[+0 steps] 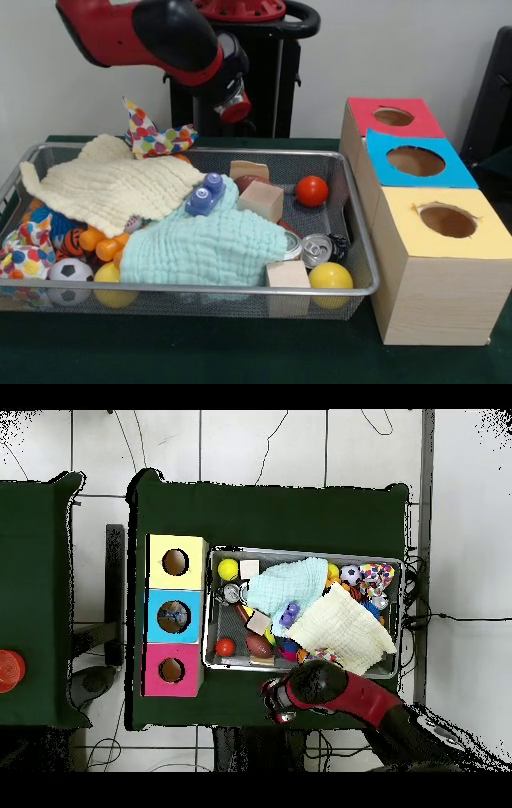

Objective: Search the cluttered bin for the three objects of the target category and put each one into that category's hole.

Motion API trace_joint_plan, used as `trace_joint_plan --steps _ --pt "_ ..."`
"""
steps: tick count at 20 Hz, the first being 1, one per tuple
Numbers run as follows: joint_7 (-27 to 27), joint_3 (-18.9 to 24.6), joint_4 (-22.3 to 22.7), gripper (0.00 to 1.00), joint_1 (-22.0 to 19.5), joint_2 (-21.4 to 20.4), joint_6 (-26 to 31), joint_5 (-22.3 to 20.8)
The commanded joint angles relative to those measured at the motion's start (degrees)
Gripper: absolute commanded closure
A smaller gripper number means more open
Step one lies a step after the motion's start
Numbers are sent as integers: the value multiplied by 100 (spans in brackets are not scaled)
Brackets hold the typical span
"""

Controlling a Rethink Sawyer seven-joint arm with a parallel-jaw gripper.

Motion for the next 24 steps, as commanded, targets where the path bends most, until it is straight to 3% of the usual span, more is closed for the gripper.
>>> trace_joint_plan --steps 1,3,5,6,7,8,11,12,14,18,20,24 --pt "1191 -1165 -1504 0 625 -45 -1133 -483" --pt "1051 -1234 -1467 0 665 -2 -1315 -361" --pt "630 -1247 -1443 0 728 -62 -1930 -659" --pt "231 -1257 -1413 0 838 -250 -2534 -1200" --pt "22 -1112 -1239 0 785 -380 -2534 -1176" --pt "-470 -731 -963 0 579 -699 -2433 -1273" --pt "-1108 -454 -653 0 655 -1493 -1599 -1451" --pt "-1527 -444 -619 0 740 -1845 -894 -1492" --pt "-1832 -309 -437 0 711 -2307 -223 -1396" --pt "-1853 -7 15 0 453 -3070 618 -852" --pt "-1766 37 143 0 385 -3301 764 -718" --pt "-1393 118 97 0 213 -3136 590 -594"
